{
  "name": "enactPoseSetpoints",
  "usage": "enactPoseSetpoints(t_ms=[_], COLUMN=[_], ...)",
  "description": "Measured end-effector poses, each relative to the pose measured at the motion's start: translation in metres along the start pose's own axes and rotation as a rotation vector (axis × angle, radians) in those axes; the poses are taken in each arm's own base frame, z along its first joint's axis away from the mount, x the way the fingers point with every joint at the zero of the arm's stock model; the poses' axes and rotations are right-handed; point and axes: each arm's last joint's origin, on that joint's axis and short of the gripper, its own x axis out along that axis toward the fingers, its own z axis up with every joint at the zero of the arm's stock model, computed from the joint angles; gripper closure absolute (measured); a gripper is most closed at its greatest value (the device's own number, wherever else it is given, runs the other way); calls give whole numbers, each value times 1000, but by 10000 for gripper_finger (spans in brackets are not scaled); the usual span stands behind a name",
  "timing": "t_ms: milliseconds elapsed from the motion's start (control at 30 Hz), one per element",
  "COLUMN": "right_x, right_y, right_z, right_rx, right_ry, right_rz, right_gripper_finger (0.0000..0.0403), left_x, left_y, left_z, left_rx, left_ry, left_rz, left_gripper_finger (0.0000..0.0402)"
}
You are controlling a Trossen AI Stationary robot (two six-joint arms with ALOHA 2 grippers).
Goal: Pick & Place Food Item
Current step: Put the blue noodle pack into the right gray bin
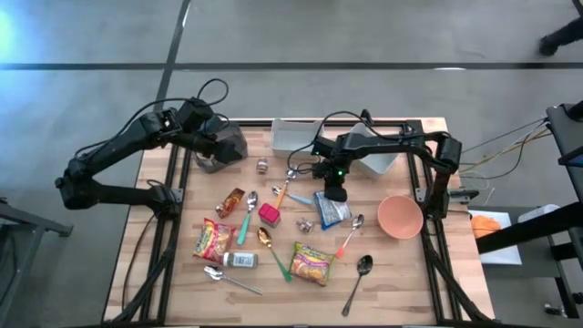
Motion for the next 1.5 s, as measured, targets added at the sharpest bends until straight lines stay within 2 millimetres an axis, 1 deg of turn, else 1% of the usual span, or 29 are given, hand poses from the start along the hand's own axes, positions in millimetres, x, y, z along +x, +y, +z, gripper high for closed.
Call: enactPoseSetpoints(t_ms=[300, 433, 600, 867, 1067, 1300, 1500], right_x=[-1, -9, -30, -69, -95, -123, -145], right_y=[1, 5, 18, 44, 58, 69, 69], right_z=[-1, 0, -1, -9, -16, -32, -45], right_rx=[31, 44, 42, 23, 4, -18, -5], right_ry=[5, -16, -69, -142, -213, -260, -299], right_rz=[0, -6, -17, -92, -224, -297, -379], right_gripper_finger=[395, 395, 395, 395, 395, 395, 395], left_x=[0, 0, 0, 0, 0, 0, 0], left_y=[0, 0, 0, 0, 0, 0, 0], left_z=[0, 0, 0, 0, 0, 0, 0], left_rx=[0, 0, 0, 0, -1, -1, -1], left_ry=[0, 0, 0, 0, 0, 0, 0], left_rz=[0, 0, 0, 0, 0, 0, 0], left_gripper_finger=[15, 15, 15, 15, 15, 15, 15])
